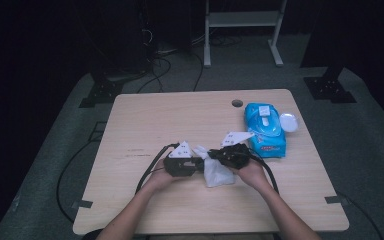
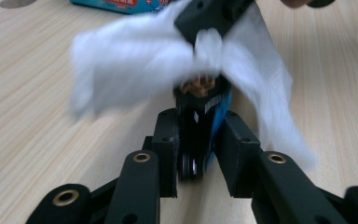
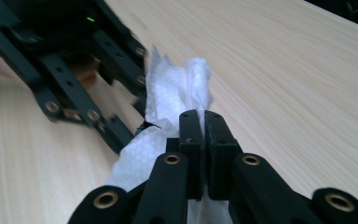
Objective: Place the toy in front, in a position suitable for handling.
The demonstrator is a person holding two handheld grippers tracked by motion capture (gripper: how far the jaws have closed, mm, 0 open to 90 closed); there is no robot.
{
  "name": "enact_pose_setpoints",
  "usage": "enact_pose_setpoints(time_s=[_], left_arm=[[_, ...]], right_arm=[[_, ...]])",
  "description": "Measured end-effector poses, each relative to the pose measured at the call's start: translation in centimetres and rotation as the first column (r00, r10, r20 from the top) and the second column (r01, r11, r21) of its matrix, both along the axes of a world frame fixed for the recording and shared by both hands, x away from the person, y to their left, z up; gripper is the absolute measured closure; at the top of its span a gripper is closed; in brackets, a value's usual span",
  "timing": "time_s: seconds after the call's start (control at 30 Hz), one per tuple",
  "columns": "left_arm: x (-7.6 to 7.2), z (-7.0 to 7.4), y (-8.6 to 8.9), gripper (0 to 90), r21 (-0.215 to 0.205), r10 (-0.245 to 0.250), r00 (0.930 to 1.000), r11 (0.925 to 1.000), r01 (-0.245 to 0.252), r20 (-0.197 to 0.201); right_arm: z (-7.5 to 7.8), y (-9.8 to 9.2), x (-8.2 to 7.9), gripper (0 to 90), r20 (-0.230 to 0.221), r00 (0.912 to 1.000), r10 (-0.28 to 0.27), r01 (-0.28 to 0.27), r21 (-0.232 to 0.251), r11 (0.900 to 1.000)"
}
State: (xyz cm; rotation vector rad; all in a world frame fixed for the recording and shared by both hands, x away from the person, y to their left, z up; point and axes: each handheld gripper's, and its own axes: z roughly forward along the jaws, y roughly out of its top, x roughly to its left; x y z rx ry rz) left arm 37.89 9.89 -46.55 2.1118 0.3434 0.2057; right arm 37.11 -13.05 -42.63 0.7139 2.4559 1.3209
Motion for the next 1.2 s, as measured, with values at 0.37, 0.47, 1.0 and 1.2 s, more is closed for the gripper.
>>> enact_pose_setpoints(time_s=[0.37, 0.47, 1.0, 1.2], left_arm=[[0.4, 0.0, -0.8, 56.3, -0.014, 0.037, 0.9993, 0.9992, -0.037, -0.004], [0.5, -0.2, -1.2, 49.3, 0.01, 0.039, 0.9991, 0.9992, -0.038, -0.016], [0.8, 0.1, 0.9, 70.0, 0.042, 0.022, 0.9991, 0.9988, -0.024, 0.035], [0.9, 0.0, 0.5, 65.7, 0.029, 0.025, 0.999, 0.9993, -0.026, 0.038]], right_arm=[[-0.5, -2.1, 0.3, 86.6, -0.025, 0.9974, -0.068, 0.069, 0.044, 0.997], [-0.5, -1.2, 0.2, 86.8, -0.025, 0.9989, -0.04, 0.041, 0.049, 0.998], [0.0, 0.5, 1.0, 86.9, -0.035, 0.9991, -0.022, 0.026, 0.138, 0.99], [-0.9, 1.1, 1.3, 86.7, -0.07, 0.9974, -0.018, 0.026, 0.118, 0.993]])
